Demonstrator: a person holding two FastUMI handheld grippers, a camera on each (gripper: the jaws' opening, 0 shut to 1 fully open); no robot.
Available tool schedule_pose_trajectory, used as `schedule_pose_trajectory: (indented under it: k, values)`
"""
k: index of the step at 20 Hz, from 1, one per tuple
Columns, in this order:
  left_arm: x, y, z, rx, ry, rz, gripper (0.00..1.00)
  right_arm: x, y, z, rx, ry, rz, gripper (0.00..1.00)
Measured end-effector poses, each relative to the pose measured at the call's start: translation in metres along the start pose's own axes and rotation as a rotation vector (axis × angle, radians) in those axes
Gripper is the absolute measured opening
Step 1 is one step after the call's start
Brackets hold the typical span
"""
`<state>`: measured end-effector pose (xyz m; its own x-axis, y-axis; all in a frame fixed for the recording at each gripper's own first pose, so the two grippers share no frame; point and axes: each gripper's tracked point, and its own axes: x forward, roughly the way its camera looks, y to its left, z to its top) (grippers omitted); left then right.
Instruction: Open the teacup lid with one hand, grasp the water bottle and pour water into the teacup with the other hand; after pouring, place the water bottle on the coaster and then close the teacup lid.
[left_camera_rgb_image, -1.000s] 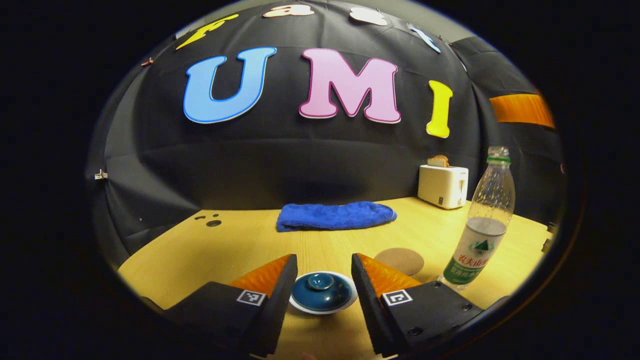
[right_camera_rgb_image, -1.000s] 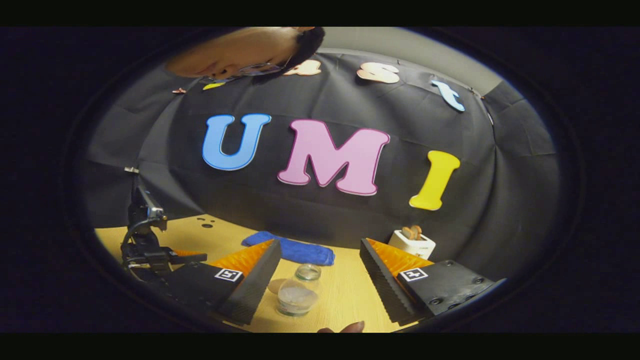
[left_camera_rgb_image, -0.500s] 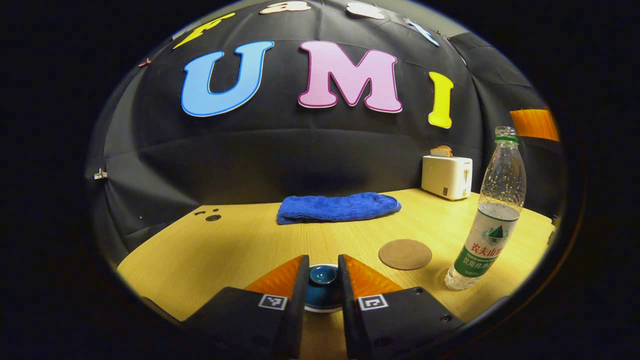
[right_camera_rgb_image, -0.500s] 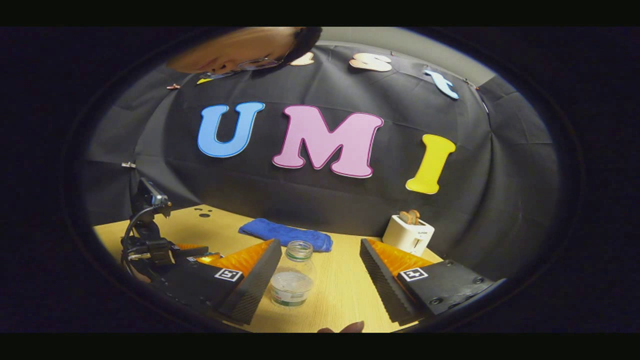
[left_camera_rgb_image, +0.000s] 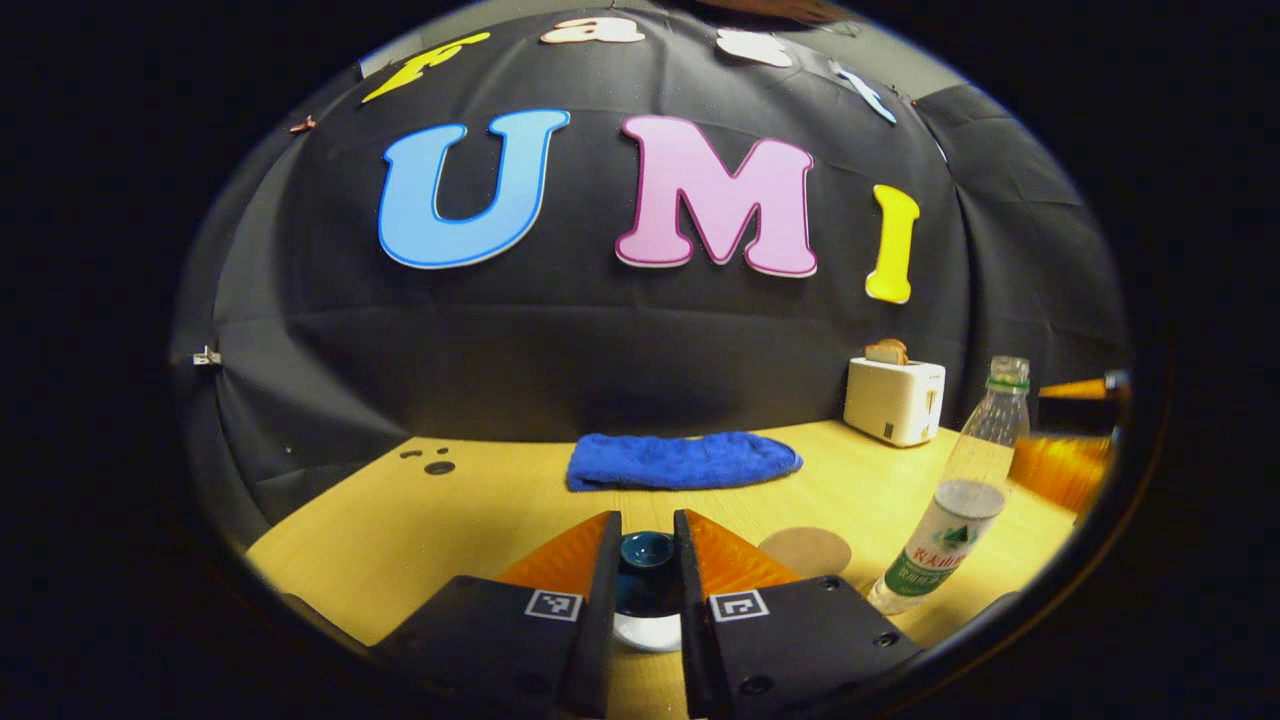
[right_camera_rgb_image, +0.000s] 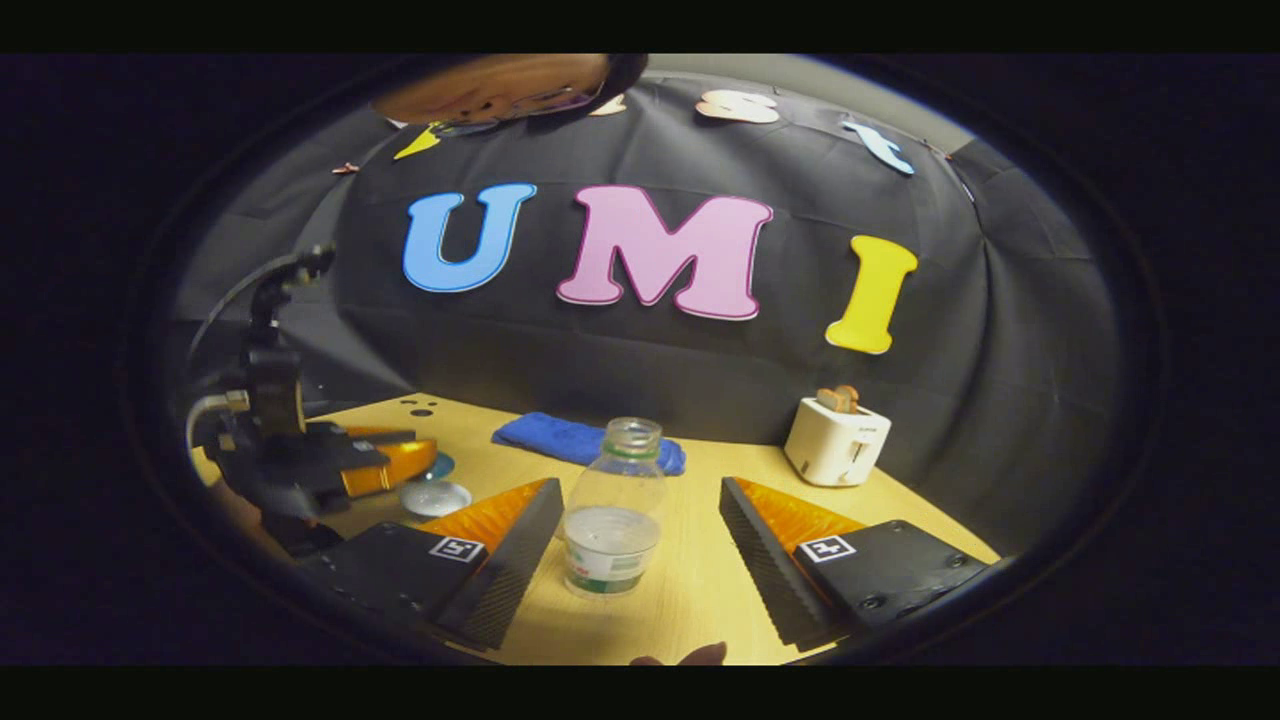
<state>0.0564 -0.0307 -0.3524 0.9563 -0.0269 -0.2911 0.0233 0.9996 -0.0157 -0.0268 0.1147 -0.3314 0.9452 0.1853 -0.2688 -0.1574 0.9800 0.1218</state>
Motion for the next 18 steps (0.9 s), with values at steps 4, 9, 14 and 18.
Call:
schedule_pose_trajectory:
  k: [4, 9, 14, 18]
  values:
    - [-0.013, 0.012, 0.017, -0.016, -0.010, 0.018, 0.32, 0.013, 0.008, -0.033, 0.020, 0.030, 0.000, 0.98]
    - [-0.022, 0.028, 0.020, -0.010, -0.006, 0.061, 0.32, 0.031, 0.014, -0.068, 0.052, 0.083, 0.002, 0.98]
    - [-0.025, 0.039, 0.016, -0.020, 0.004, 0.089, 0.29, 0.049, 0.011, -0.086, 0.042, 0.137, -0.020, 0.89]
    - [-0.030, 0.052, 0.016, -0.012, 0.002, 0.123, 0.29, 0.054, 0.005, -0.057, -0.138, 0.138, -0.026, 0.76]
